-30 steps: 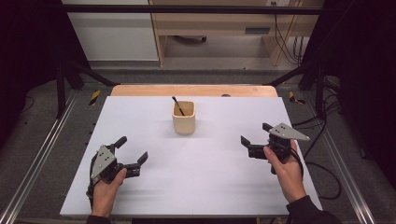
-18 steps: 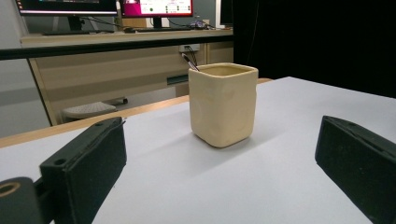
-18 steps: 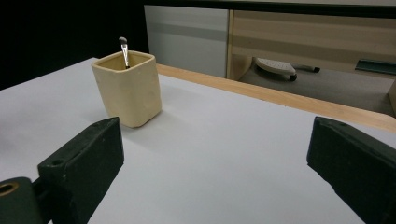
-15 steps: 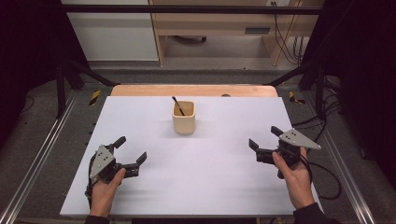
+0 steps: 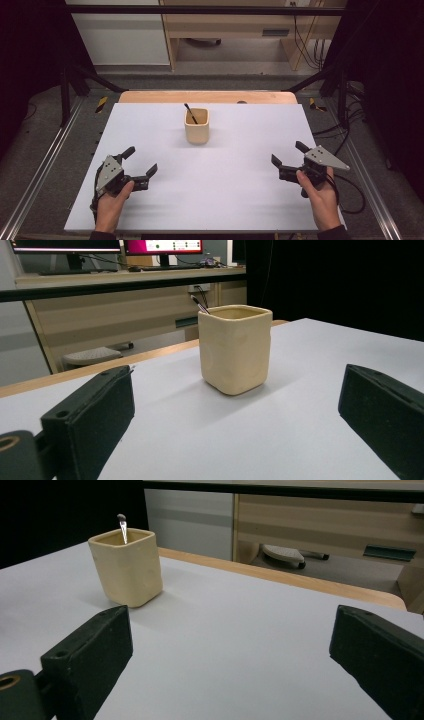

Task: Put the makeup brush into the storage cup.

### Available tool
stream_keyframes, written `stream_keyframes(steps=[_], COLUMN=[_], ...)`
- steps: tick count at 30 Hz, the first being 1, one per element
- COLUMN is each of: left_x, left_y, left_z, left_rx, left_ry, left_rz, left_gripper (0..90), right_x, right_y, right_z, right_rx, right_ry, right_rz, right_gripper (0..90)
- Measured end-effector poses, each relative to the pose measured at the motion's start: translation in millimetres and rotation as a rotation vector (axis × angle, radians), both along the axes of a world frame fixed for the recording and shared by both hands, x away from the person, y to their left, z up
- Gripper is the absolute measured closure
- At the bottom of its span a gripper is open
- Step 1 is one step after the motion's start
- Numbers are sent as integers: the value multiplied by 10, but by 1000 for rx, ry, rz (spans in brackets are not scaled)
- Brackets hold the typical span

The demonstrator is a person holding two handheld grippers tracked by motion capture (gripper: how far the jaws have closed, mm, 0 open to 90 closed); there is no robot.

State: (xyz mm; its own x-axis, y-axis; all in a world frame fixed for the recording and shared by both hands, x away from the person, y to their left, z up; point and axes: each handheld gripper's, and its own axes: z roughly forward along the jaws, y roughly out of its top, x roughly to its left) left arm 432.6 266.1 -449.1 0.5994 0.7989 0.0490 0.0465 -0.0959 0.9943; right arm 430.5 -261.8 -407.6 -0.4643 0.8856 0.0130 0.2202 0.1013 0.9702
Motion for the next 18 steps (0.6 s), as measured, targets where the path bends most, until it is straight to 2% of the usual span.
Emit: stream_keyframes(steps=[12, 18], left_x=[-8, -11], left_y=[19, 19], left_z=[8, 20], left_rx=[-4, 0], left_ry=[-3, -2], left_rz=[-1, -10], left_gripper=[12, 12], right_x=[-142, -197], right_y=[-128, -198], right_z=[-139, -226], right_rx=[-4, 13], right_ry=[2, 17], right_rz=[-16, -36], right_gripper=[42, 40])
